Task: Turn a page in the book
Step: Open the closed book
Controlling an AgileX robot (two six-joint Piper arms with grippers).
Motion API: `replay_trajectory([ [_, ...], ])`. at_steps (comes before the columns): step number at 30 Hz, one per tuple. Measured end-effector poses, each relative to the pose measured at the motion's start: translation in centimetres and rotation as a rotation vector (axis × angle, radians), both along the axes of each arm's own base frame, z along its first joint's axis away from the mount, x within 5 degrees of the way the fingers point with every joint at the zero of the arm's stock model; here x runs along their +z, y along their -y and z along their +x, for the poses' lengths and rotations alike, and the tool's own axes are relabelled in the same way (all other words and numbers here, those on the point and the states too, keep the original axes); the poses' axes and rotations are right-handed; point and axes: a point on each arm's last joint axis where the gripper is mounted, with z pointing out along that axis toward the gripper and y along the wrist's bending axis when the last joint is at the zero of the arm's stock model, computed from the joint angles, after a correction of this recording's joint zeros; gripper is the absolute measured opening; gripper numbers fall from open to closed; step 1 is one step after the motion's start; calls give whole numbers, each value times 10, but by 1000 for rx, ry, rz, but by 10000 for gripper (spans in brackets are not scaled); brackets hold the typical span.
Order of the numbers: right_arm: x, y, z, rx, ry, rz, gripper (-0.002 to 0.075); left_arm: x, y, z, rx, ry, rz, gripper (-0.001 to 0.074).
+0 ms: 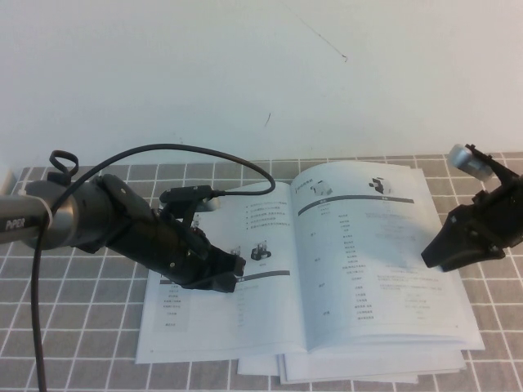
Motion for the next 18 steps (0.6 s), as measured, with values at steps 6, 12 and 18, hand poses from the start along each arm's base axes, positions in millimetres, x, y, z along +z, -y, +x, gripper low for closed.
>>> replay_trajectory([
  [6, -12, 0, -7, -14, -4, -11, 346, 0, 0, 0, -6, 4, 2, -4],
  [12, -18, 1, -9, -27, 5, -24, 346, 0, 0, 0, -5, 4, 1, -4],
  [18, -18, 1, -8, -27, 11, -27, 346, 0, 0, 0, -5, 4, 0, -4],
])
